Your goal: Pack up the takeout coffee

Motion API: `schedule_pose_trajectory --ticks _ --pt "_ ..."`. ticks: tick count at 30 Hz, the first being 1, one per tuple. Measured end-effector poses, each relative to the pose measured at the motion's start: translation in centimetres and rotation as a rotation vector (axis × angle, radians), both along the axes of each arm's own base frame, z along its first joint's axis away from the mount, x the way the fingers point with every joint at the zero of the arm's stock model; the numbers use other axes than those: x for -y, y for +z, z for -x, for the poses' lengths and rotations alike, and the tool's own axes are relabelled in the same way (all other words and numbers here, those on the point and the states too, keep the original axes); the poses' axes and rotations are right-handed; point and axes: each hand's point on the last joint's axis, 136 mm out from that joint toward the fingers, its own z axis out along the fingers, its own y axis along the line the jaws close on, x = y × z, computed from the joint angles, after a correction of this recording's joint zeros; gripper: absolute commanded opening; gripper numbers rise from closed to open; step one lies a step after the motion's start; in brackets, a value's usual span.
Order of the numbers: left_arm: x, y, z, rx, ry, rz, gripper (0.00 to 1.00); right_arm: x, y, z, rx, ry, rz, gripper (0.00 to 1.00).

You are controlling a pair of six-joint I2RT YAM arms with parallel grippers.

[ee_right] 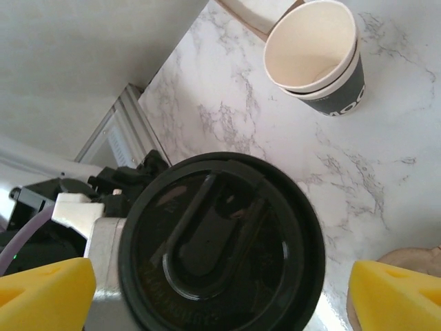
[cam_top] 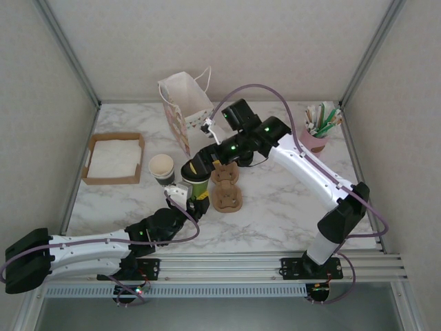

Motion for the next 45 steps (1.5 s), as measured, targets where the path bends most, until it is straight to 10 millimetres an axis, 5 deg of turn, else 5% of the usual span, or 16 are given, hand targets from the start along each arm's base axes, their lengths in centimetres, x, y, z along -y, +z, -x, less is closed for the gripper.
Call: schedule_pose_trajectory --ticks 19,45 --pt "-0.3 -0.5 -0.1 -0.003 0.015 -0.036 0.6 -0.9 -1.7 -0.1 -0.034 0.044 0.097 0.81" --pt "-0.4 -1.2 -0.1 -0.016 0.014 -0.062 0.6 -1.2 -2.7 -0.3 -0.002 0.034 0.197 0.84"
